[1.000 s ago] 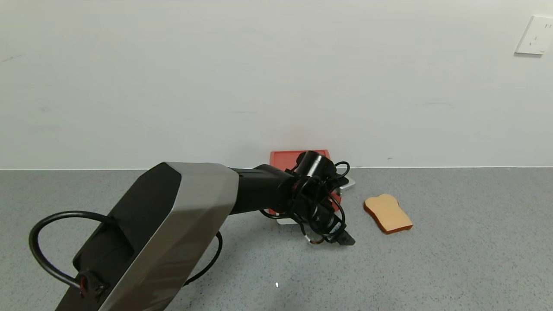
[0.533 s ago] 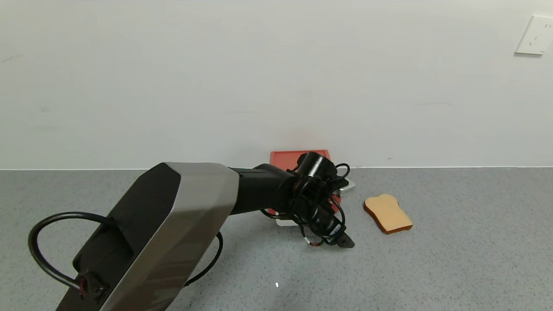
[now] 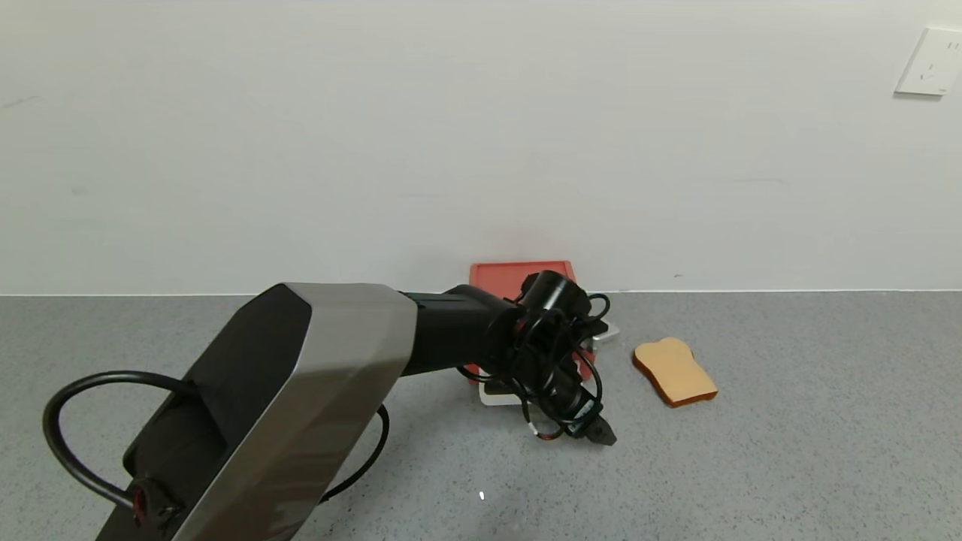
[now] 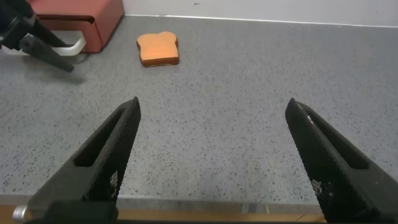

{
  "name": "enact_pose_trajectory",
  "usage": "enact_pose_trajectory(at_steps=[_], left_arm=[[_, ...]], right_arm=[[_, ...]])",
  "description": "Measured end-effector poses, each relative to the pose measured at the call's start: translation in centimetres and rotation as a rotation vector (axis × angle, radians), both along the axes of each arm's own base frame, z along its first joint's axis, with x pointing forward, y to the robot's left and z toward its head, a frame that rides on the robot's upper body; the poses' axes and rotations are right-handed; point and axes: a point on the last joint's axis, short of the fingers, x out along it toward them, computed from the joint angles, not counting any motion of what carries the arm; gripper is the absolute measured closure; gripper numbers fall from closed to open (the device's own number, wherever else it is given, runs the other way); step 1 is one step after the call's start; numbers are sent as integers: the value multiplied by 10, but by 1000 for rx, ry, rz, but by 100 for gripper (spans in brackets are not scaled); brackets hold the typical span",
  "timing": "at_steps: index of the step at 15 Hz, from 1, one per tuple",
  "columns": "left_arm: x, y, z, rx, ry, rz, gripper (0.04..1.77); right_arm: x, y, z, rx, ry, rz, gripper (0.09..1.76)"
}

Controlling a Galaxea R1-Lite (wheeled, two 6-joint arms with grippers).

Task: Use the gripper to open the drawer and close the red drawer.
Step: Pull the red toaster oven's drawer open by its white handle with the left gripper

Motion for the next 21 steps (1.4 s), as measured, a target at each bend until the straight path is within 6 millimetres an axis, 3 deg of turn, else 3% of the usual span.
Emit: enact_pose_trajectory(at_steps=[8, 21], left_arm=[[-6, -3, 2, -11, 39, 44, 9], [-31, -4, 8, 28, 134, 65, 9]], right_arm=[[0, 0, 0, 0, 0, 0, 14], [0, 0, 0, 0, 0, -1, 14]])
